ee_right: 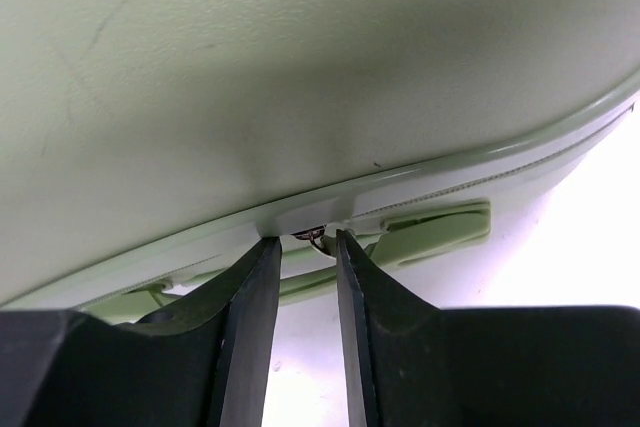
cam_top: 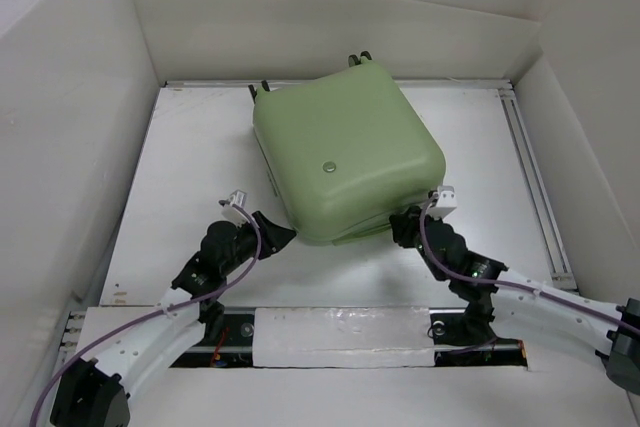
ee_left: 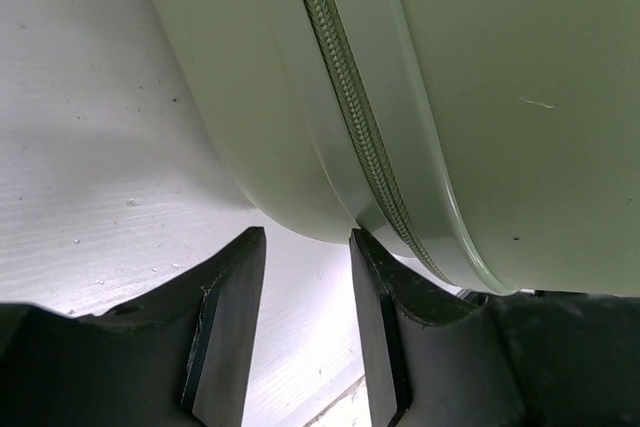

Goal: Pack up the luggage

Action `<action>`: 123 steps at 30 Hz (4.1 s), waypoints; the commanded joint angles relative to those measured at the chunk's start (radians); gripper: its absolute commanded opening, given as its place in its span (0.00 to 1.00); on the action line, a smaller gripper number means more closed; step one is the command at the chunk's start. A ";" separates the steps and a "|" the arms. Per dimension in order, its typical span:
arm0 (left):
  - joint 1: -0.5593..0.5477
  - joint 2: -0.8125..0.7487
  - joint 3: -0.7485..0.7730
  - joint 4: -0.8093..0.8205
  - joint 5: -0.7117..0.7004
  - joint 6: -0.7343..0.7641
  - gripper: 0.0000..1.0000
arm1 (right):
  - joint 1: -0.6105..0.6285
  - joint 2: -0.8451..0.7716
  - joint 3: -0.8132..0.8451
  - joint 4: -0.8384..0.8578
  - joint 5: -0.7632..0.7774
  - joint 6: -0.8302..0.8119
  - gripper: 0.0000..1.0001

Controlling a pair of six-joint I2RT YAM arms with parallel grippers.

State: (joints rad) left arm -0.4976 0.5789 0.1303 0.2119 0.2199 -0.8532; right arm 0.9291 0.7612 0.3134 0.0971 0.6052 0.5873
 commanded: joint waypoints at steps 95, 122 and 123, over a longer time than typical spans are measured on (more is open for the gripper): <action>0.065 0.035 0.563 -0.284 -0.258 0.181 0.73 | 0.327 0.342 0.332 -0.374 0.314 0.751 0.60; 0.487 0.470 0.696 -0.043 0.101 -0.021 0.78 | 0.188 0.344 0.219 -0.390 0.223 0.813 0.64; 0.487 0.507 0.709 -0.043 0.101 -0.021 0.78 | 0.179 0.369 0.231 -0.375 0.208 0.781 0.64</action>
State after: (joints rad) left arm -0.0231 1.0393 0.8085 0.0780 0.1886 -0.8261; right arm 1.1244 1.0657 0.4896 -0.3477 0.8150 1.4174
